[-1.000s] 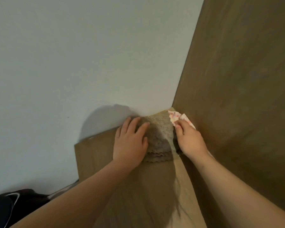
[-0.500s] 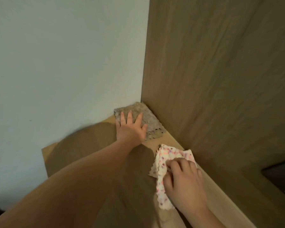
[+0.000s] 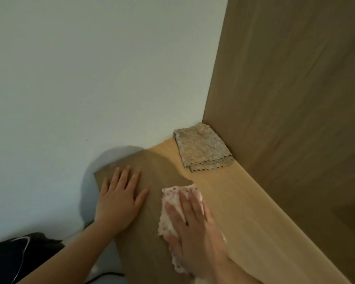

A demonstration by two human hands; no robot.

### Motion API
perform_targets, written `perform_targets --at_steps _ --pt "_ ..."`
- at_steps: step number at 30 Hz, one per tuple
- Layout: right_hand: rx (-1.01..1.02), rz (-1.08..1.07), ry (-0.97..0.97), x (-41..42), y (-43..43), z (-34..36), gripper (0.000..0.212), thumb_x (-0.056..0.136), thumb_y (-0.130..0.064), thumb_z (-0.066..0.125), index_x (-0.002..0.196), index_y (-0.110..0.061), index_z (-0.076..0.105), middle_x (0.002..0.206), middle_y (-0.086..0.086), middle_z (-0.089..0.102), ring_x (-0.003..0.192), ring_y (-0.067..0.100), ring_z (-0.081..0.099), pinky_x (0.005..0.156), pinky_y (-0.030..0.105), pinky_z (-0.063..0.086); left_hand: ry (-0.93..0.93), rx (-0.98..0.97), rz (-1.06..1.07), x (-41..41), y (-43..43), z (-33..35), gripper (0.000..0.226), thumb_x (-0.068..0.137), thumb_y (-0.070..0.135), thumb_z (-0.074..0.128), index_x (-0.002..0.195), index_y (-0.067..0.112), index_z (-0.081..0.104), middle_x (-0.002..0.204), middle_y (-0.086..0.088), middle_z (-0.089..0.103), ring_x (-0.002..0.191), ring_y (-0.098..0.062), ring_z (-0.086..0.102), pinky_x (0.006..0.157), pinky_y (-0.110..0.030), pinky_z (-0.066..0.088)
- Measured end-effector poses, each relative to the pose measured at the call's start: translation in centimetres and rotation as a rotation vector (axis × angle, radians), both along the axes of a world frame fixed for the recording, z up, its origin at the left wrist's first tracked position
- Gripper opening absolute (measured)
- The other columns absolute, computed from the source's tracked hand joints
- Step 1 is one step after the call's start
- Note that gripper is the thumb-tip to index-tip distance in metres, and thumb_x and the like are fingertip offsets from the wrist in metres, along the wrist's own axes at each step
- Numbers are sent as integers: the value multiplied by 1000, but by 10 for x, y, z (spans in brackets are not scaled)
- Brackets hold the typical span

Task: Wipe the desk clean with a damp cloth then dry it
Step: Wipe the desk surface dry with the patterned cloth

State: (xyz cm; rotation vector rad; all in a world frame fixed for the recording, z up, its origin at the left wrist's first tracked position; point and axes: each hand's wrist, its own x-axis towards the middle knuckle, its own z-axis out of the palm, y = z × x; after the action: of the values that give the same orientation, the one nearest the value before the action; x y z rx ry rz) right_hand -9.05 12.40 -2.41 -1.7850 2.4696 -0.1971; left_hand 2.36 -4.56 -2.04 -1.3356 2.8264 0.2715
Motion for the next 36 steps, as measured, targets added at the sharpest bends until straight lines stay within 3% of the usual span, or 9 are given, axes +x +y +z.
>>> perform_targets --at_steps 3,9,12,16,22,24,29,34,36 --pt "-4 -258 -35 -21 -30 10 75 86 -54 -10 150 -19 6 156 13 2 143 31 -7 115 46 -1 70 -19 -37 5 -1 -5 87 73 66 -15 148 29 9 157 2 5 144 -18 -4 114 -38 -2" --pt "43 159 -13 52 -40 5 61 91 -44 27 144 -12 33 150 13 29 142 30 14 115 47 15 380 84 -86 22 -13 -10 69 79 33 14 132 7 49 138 -13 48 135 -24 33 112 -33 13" --pt "47 -29 0 9 -86 12 61 96 -46 9 150 -19 3 156 9 -7 142 25 -14 115 39 -8 381 17 -124 36 -19 -20 55 82 23 25 124 3 57 127 -14 58 128 -31 41 110 -35 22" --pt "101 -305 -66 1 -159 3 61 98 -46 15 149 -19 -4 155 12 -14 141 31 -18 113 45 -12 284 -76 -129 39 -22 -21 54 88 29 28 128 3 53 131 -17 53 126 -38 44 102 -51 30" --pt "-97 76 -60 95 -106 -3 55 88 -49 27 134 -30 48 147 16 34 137 39 27 107 62 22 807 338 301 72 -35 -17 50 92 -2 35 140 11 33 139 -10 44 130 -27 40 110 -42 29" --pt "-53 160 -76 103 -84 -1 48 90 -49 29 129 -33 53 145 10 40 136 34 32 103 62 28 719 309 318 71 -28 -12 48 93 -3 36 139 12 36 139 -8 44 132 -29 36 114 -43 20" --pt "175 -337 -84 13 -55 16 54 97 -47 2 147 -32 -10 156 3 -15 140 23 -21 112 48 -11 434 182 12 46 6 5 47 97 12 38 143 14 29 149 -4 33 140 -16 23 114 -35 -1" --pt "125 23 -22 61 11 13 55 94 -43 24 133 -15 51 145 13 38 137 23 24 106 48 15 554 281 43 25 44 25 44 98 8 33 141 14 34 129 -5 54 125 -14 36 114 -28 7" --pt "207 139 31 63 28 15 56 98 -44 15 138 -18 44 149 10 29 139 23 24 109 44 11 475 268 14 18 51 21 45 98 12 32 143 14 31 143 -3 42 135 -13 27 116 -32 5"
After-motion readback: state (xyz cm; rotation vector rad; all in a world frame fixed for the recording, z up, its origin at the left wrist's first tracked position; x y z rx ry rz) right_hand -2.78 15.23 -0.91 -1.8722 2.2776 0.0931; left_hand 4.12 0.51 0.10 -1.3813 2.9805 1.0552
